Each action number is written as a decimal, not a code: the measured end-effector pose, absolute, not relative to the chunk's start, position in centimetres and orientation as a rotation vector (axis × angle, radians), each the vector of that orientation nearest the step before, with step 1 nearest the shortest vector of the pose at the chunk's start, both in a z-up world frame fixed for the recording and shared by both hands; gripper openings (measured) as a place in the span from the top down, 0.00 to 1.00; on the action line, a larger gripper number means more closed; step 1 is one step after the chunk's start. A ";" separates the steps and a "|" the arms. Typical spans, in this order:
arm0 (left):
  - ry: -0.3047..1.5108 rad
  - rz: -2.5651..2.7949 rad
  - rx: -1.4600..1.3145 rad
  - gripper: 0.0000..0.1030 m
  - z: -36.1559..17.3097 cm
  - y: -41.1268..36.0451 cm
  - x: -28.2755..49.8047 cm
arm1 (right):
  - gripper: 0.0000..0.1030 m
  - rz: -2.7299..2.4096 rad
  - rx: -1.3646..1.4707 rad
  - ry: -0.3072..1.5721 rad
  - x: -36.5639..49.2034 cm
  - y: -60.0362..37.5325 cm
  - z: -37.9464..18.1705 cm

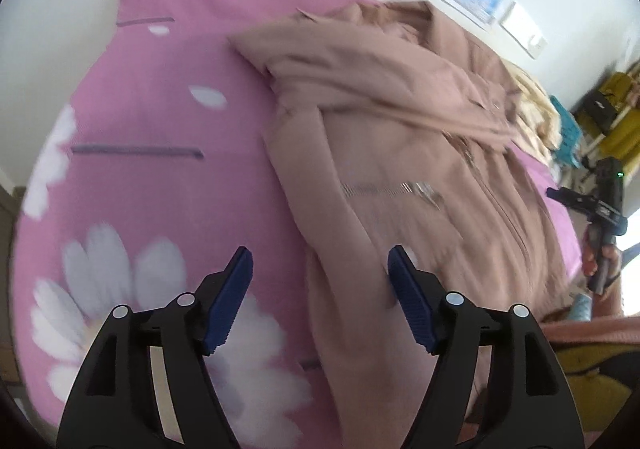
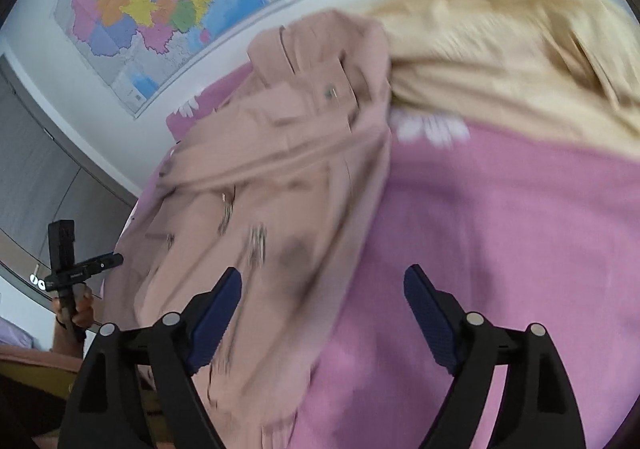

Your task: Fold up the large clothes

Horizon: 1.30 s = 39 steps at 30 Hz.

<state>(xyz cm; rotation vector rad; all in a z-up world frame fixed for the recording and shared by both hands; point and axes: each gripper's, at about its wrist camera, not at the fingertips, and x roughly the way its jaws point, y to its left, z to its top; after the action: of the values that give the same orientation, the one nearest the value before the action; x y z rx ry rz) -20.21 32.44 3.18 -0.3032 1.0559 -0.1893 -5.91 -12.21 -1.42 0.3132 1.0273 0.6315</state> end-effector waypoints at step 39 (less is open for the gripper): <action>0.969 -0.298 -0.588 0.95 5.5 28.6 -26.2 | 0.92 1.030 0.548 0.840 -16.8 -10.6 0.9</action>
<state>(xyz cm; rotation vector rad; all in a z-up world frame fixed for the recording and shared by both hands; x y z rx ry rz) -26.21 28.59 5.50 -0.5884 0.9695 -0.2975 -16.76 -10.64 0.88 0.5485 0.8400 1.0297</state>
